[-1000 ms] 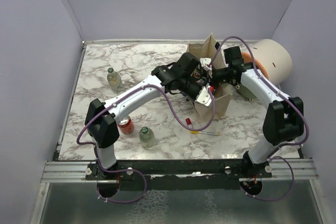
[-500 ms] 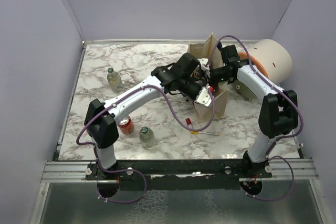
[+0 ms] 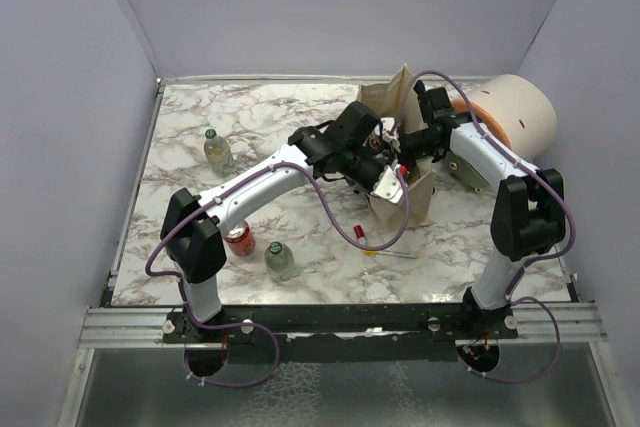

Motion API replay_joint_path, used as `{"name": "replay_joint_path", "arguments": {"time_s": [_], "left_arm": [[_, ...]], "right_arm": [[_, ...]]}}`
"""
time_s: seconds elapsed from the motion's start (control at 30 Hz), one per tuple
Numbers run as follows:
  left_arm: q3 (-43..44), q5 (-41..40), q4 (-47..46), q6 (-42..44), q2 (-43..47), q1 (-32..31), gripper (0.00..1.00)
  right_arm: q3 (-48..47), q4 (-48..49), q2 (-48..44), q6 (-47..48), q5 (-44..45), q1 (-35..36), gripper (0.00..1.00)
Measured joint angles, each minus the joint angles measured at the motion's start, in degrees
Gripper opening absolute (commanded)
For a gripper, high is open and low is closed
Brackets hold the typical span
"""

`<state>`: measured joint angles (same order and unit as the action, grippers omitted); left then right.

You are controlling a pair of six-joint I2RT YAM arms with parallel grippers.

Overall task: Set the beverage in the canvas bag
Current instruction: Place the drink in the canvas bag.

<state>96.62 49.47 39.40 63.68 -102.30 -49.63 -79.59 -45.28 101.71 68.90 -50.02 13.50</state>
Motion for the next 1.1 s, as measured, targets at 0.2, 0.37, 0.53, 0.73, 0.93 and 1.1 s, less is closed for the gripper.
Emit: {"name": "replay_joint_path", "arguments": {"time_s": [0.2,0.37,0.53,0.73,0.93,1.1], "left_arm": [[0.0,-0.1,-0.6,-0.1,0.1,0.0,0.00],[0.0,-0.7,-0.9,-0.1,0.1,0.0,0.00],[0.0,-1.0,-1.1,-0.1,0.1,0.0,0.00],[0.0,-1.4,-1.2,-0.1,0.1,0.0,0.00],[0.0,-1.4,-1.2,-0.1,0.1,0.0,0.00],[0.0,-1.4,-1.2,-0.1,0.1,0.0,0.00]], "right_arm": [[0.0,-1.4,1.8,1.8,1.1,0.0,0.19],[-0.1,-1.5,2.5,2.1,1.7,0.1,0.21],[-0.1,-1.7,2.9,2.8,2.4,0.1,0.26],[-1.2,-2.8,4.1,3.4,3.3,0.2,0.35],[-2.2,-4.2,4.7,3.5,4.0,0.3,0.41],[-2.9,-4.9,5.1,3.5,4.2,0.3,0.46]]}}
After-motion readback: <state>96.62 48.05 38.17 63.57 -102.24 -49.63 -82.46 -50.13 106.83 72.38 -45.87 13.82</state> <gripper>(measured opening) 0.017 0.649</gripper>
